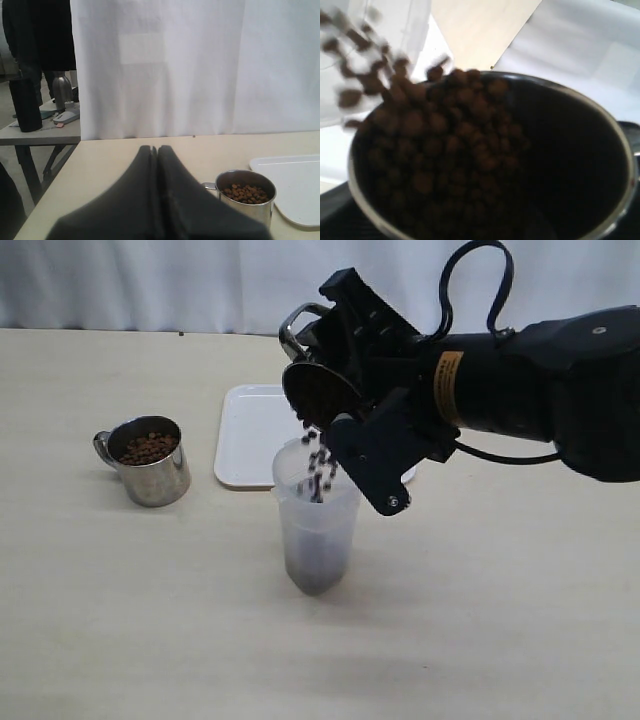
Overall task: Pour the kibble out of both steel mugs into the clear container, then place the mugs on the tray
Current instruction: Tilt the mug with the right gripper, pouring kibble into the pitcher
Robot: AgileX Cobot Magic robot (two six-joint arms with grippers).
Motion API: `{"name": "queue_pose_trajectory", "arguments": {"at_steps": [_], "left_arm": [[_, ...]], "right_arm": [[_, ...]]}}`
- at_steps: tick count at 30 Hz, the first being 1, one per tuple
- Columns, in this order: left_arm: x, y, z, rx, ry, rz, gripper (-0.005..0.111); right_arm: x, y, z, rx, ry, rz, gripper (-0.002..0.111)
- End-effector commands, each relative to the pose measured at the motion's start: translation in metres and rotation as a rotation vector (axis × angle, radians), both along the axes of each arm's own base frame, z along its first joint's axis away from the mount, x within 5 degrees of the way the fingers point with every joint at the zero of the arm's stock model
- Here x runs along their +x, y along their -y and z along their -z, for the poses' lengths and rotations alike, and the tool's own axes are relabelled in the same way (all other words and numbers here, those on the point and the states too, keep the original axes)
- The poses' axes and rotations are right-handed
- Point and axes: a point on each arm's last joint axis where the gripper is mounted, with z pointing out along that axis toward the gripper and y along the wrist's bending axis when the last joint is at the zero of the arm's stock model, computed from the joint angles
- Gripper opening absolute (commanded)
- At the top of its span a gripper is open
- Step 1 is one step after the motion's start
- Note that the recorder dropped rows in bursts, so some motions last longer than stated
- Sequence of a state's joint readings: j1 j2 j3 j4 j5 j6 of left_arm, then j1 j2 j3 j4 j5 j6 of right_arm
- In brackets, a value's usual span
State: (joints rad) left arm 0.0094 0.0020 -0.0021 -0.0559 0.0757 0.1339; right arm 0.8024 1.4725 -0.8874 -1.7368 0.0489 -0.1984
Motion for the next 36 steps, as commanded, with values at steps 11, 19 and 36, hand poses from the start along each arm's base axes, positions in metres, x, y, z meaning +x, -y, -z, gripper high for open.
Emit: {"name": "queue_pose_trajectory", "arguments": {"at_steps": [11,19,36], "left_arm": [[-0.0001,0.0002,-0.0007,0.000,0.014,0.005,0.000],[-0.0001,0.0002,-0.0007,0.000,0.014,0.005,0.000],[-0.0001,0.0002,-0.0007,0.000,0.014,0.005,0.000]], "right_arm": [[-0.0029,-0.0013,-0.0062,-0.069,0.089,-0.086,0.005],[-0.0037,-0.0021,-0.0060,-0.133,0.148,-0.145,0.005],[-0.0072,-0.0046,-0.0059,-0.145,0.159,-0.207,0.005]]}}
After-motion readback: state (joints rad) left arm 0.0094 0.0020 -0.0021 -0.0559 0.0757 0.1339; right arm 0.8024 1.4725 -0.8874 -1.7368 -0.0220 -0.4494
